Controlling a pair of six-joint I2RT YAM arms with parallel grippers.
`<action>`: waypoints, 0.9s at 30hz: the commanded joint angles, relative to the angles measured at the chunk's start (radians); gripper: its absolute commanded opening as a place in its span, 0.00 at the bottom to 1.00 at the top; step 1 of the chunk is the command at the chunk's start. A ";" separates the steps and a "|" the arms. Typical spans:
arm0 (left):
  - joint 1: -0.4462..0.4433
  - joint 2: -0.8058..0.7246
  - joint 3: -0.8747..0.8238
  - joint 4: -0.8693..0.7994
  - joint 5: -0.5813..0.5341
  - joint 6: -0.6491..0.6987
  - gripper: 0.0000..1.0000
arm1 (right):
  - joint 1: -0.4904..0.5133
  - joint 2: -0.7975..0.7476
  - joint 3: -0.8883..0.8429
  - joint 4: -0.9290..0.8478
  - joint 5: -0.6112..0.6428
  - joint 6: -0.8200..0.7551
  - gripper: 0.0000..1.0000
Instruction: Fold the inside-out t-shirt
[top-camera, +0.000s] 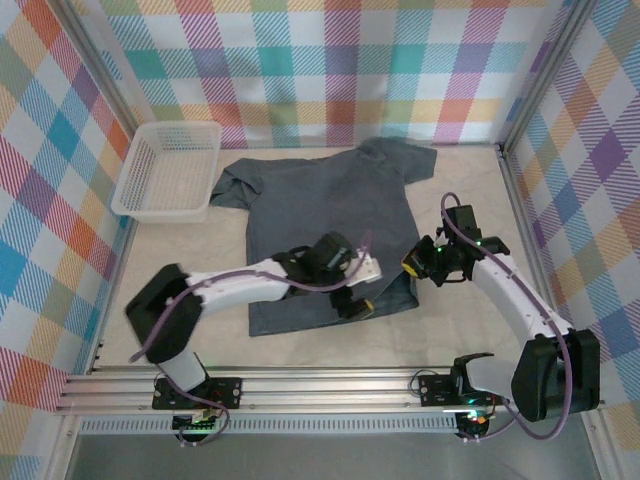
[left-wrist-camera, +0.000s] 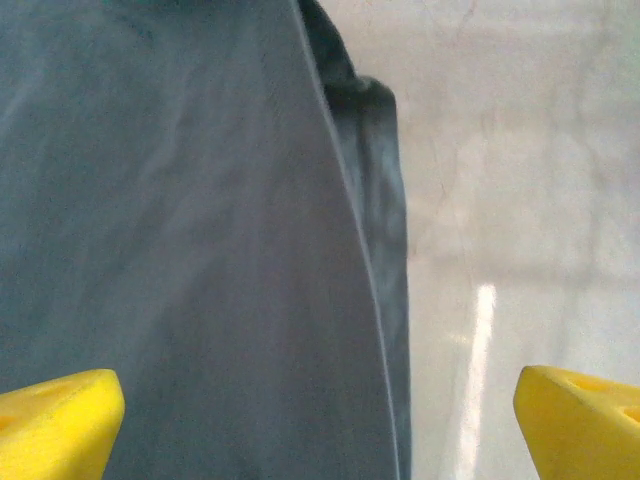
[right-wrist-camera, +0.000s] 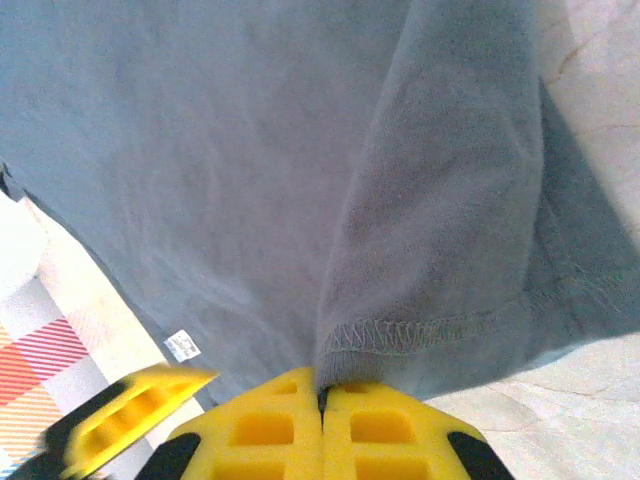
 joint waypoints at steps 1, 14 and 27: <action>-0.022 0.091 0.065 0.189 -0.155 -0.115 1.00 | 0.005 0.009 0.042 -0.026 0.002 0.037 0.00; 0.134 -0.037 -0.054 0.024 -0.560 -0.210 0.54 | -0.027 -0.019 0.100 -0.130 0.120 -0.057 0.00; 0.221 -0.177 0.037 -0.102 -0.034 -0.330 0.00 | 0.067 -0.115 0.077 0.087 0.094 -0.378 0.56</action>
